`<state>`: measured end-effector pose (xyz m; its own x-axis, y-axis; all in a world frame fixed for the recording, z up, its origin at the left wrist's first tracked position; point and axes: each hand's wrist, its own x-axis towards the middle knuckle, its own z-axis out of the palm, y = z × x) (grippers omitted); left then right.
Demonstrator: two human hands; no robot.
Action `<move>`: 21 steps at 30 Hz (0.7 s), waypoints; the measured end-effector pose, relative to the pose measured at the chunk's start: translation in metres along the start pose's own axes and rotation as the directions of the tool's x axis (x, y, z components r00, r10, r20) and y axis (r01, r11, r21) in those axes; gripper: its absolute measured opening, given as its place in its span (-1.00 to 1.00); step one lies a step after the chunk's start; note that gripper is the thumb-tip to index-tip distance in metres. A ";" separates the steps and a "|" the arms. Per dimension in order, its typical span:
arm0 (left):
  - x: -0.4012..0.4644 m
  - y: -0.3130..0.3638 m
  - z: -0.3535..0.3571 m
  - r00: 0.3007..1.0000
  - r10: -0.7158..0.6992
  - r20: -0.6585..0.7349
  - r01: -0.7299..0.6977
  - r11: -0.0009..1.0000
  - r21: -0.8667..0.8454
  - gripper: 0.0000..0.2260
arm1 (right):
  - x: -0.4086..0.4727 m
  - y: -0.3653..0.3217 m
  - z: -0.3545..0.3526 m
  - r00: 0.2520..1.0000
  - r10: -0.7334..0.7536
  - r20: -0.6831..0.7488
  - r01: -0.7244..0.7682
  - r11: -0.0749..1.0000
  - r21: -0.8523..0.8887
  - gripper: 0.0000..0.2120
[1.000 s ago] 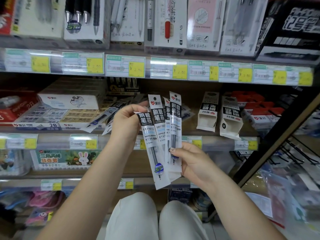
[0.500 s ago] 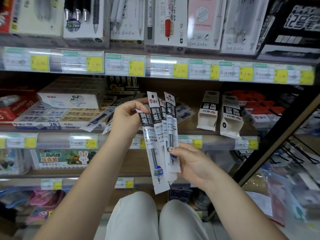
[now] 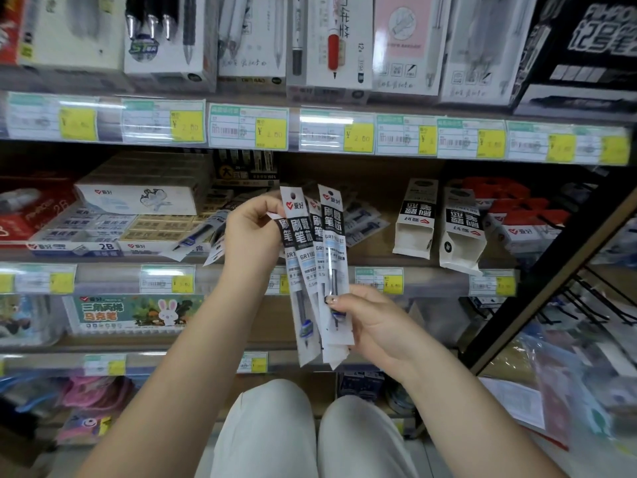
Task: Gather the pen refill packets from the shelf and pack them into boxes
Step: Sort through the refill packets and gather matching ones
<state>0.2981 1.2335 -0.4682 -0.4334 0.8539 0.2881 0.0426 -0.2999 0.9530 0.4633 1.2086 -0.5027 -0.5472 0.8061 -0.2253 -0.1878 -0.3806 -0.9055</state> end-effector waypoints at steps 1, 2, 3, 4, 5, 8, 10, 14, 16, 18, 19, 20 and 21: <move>-0.001 0.000 0.001 1.000 -0.001 -0.001 0.001 1.000 -0.010 -0.75 | 0.001 0.002 0.001 1.000 -0.007 -0.004 0.007 1.000 0.002 -0.80; -0.002 0.000 0.002 1.000 -0.001 0.003 0.001 1.000 -0.010 -0.75 | 0.001 0.003 0.001 1.000 -0.014 -0.005 0.014 1.000 0.001 -0.80; -0.004 -0.001 0.002 1.000 0.001 0.011 -0.001 1.000 -0.007 -0.76 | 0.003 0.004 0.002 1.000 -0.021 -0.010 0.021 1.000 -0.002 -0.80; -0.005 -0.003 0.002 1.000 0.003 0.023 -0.003 1.000 -0.002 -0.77 | 0.004 0.005 0.002 0.999 -0.028 -0.023 0.028 1.000 -0.005 -0.80; -0.006 -0.004 0.002 1.000 -0.001 0.030 0.000 1.000 0.007 -0.78 | 0.004 0.005 0.002 0.998 -0.038 -0.045 0.038 0.999 -0.008 -0.80; -0.010 -0.005 0.007 0.993 -0.116 0.035 0.120 0.974 -0.192 -0.67 | 0.007 0.005 0.002 0.989 -0.088 -0.119 0.089 0.996 0.004 -0.81; -0.016 -0.003 0.013 0.955 -0.278 0.104 0.296 0.855 -0.425 -0.73 | 0.008 0.004 0.003 0.980 -0.129 -0.151 0.129 0.992 -0.008 -0.80; -0.033 -0.016 0.018 0.872 -0.389 0.299 0.466 0.845 -0.260 -0.65 | 0.008 0.004 0.006 0.969 -0.164 -0.186 0.142 0.982 -0.124 -0.80; -0.038 -0.019 0.020 0.867 -0.395 0.303 0.472 0.845 -0.251 -0.77 | 0.008 0.005 0.009 0.969 -0.153 -0.196 0.123 0.980 -0.157 -0.80; -0.038 -0.021 0.022 0.876 -0.390 0.283 0.462 0.846 -0.265 -0.79 | 0.008 0.008 0.010 0.967 -0.147 -0.206 0.114 0.980 -0.164 -0.80; -0.039 -0.021 0.024 0.878 -0.387 0.282 0.459 0.847 -0.269 -0.79 | 0.008 0.008 0.010 0.966 -0.148 -0.213 0.114 0.980 -0.164 -0.80; -0.039 -0.021 0.024 0.880 -0.386 0.276 0.456 0.849 -0.266 -0.79 | 0.008 0.009 0.009 0.963 -0.152 -0.221 0.117 0.980 -0.163 -0.80; -0.040 -0.021 0.025 0.885 -0.384 0.265 0.448 0.856 -0.258 -0.80 | 0.008 0.009 0.009 0.961 -0.158 -0.228 0.121 0.978 -0.167 -0.79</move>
<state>0.3369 1.2167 -0.4973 -0.1611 0.9832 -0.0858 -0.3899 0.0165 0.9207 0.4497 1.2076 -0.5096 -0.3102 0.9379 -0.1552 -0.1141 -0.1989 -0.9734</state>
